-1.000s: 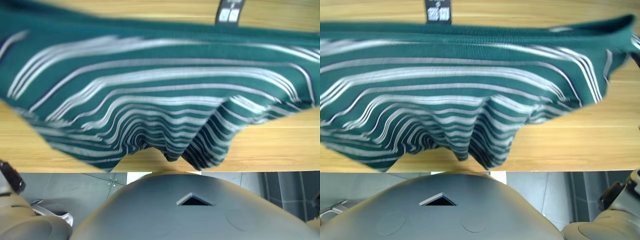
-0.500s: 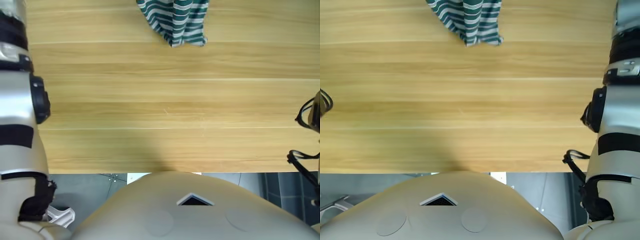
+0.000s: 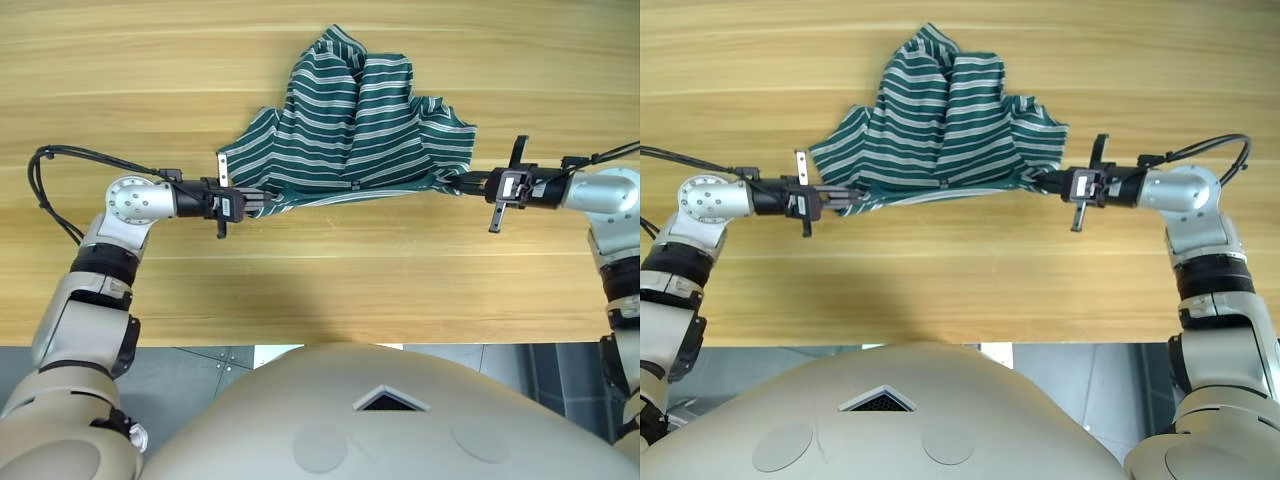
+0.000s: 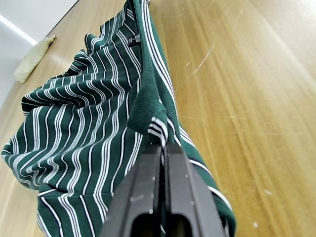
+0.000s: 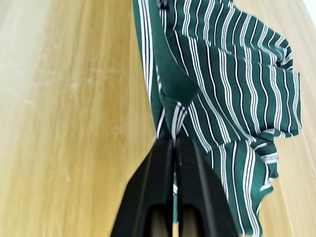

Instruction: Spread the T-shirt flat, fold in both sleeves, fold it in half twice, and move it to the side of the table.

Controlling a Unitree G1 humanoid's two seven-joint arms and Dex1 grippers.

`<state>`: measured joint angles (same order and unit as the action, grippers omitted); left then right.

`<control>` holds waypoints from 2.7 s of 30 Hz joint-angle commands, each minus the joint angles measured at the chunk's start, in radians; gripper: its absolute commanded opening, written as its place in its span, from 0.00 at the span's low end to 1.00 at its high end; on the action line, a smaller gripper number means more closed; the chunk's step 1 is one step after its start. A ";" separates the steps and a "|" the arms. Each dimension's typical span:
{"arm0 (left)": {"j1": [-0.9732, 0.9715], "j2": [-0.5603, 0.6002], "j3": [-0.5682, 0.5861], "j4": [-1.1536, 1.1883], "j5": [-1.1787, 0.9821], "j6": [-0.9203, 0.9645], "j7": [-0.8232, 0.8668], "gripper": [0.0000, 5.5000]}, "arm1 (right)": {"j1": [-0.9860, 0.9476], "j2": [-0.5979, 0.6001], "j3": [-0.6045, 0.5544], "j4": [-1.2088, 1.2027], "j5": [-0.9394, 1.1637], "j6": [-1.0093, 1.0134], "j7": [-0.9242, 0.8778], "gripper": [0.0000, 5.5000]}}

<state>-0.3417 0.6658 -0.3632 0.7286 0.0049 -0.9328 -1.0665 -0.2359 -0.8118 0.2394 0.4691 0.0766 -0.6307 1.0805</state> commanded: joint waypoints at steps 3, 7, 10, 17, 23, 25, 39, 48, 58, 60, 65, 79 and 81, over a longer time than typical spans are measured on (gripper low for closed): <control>0.006 0.064 0.108 -0.288 -0.329 0.080 -0.111 0.00 | -0.078 -0.002 -0.187 -0.131 0.211 0.047 -0.031 0.00; -0.382 0.120 0.323 -0.202 -0.147 0.133 0.208 0.00 | -0.436 -0.049 -0.348 -0.046 0.089 0.101 -0.323 0.00; -0.847 0.184 0.385 0.030 0.077 0.192 0.577 0.00 | -0.721 -0.123 -0.426 0.073 -0.026 0.101 -0.553 0.00; -0.858 0.288 0.491 -0.029 0.007 -0.017 0.599 0.00 | -0.695 -0.222 -0.605 0.042 0.044 0.027 -0.602 0.00; -0.009 0.466 0.381 -0.536 -0.565 0.025 0.043 0.00 | -0.043 -0.225 -0.699 -0.382 0.459 0.055 -0.077 0.00; 0.145 0.495 0.444 -0.670 -0.764 0.044 -0.133 0.00 | 0.165 -0.222 -0.740 -0.530 0.604 0.062 0.117 0.00; 0.025 0.351 0.767 -0.796 -1.057 0.460 -0.479 0.00 | 0.147 -0.196 -0.873 -0.628 0.923 0.328 0.438 0.00; -0.465 0.201 0.347 -0.267 -0.244 0.351 -0.377 0.00 | -0.374 -0.175 -0.417 -0.247 0.236 0.281 0.208 0.00; -1.151 0.215 0.380 0.313 0.211 0.242 0.854 0.00 | -1.084 -0.180 -0.294 0.366 -0.363 0.120 -0.804 0.00; -0.963 0.234 0.352 0.292 0.208 0.092 0.742 0.00 | -0.940 -0.198 -0.304 0.343 -0.315 0.035 -0.703 0.00; -0.357 0.236 0.160 0.031 -0.039 -0.071 0.258 0.00 | -0.371 -0.277 -0.257 0.063 -0.090 -0.103 -0.348 0.00; 0.444 0.613 0.262 -0.848 -0.461 -0.124 0.127 0.00 | 0.508 -0.369 -0.466 -0.759 0.625 -0.086 0.162 0.00; 0.464 0.614 0.280 -0.859 -0.470 -0.114 0.113 0.00 | 0.518 -0.350 -0.475 -0.779 0.651 -0.067 0.196 0.00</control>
<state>0.1062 1.2672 -0.1069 -0.1180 -0.4500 -1.0601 -0.9308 0.2737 -1.1787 -0.2167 -0.2846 0.6918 -0.7169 1.2407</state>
